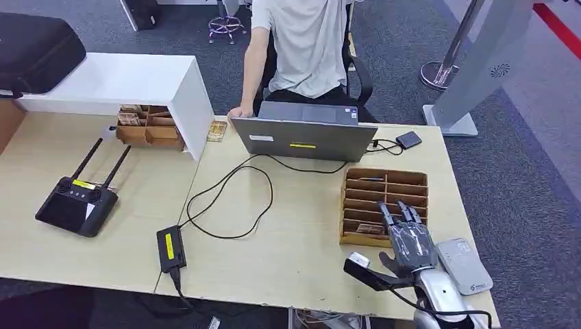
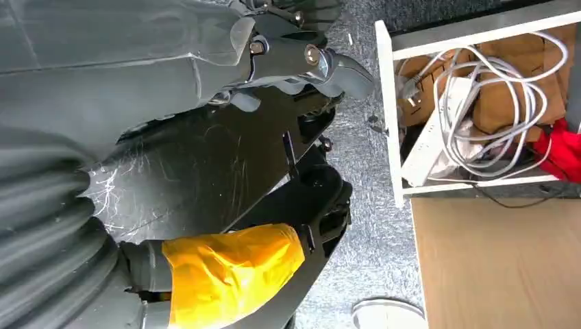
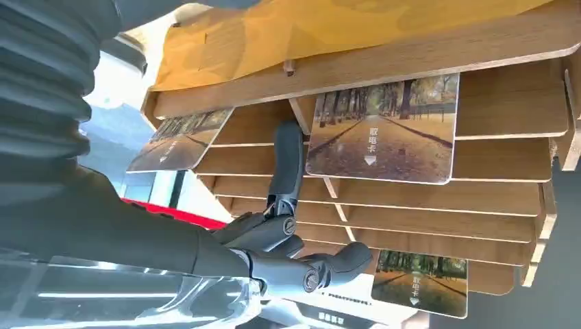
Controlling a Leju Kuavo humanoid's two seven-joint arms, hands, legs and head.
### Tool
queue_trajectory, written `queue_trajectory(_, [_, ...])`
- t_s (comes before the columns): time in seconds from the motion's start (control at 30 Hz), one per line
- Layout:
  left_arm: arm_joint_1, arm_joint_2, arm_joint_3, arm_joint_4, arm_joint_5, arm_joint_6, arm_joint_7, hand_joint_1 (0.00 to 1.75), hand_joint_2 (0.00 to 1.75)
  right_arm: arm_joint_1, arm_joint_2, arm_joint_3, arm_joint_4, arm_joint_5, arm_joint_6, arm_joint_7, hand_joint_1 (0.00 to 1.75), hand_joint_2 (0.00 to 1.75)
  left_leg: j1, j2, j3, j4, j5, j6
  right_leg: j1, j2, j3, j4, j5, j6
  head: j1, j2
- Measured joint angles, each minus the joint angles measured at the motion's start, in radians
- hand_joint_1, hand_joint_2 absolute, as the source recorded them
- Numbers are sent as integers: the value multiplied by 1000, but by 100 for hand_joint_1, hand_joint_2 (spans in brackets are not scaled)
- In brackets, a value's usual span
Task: Pass the card to the sensor for recognition and then transmit it.
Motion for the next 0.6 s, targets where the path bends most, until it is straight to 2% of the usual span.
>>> queue_trajectory(0.2, [0, 0, 0, 0, 0, -1, -1, 0, 175, 1, 0, -4, -3, 10, -6, 10, 0, 175, 0, 0, 0, 0, 0, 0, 0, 0, 0, 0, 0, 0, 0, 0])
queue_trajectory(0.4, [0, 0, 0, 0, 0, -1, -3, 0, 175, 8, -1, -33, -40, 18, -55, 15, 0, 175, 0, 0, 0, 0, 0, 0, 0, 0, 0, 0, 0, 0, 0, 0])
queue_trajectory(0.6, [0, 0, 0, 0, 1, -1, -4, 0, 175, 19, -1, -55, -76, 20, -68, 15, 0, 175, 0, 0, 0, 0, 0, 0, 0, 0, 0, 0, 0, 0, 0, 0])
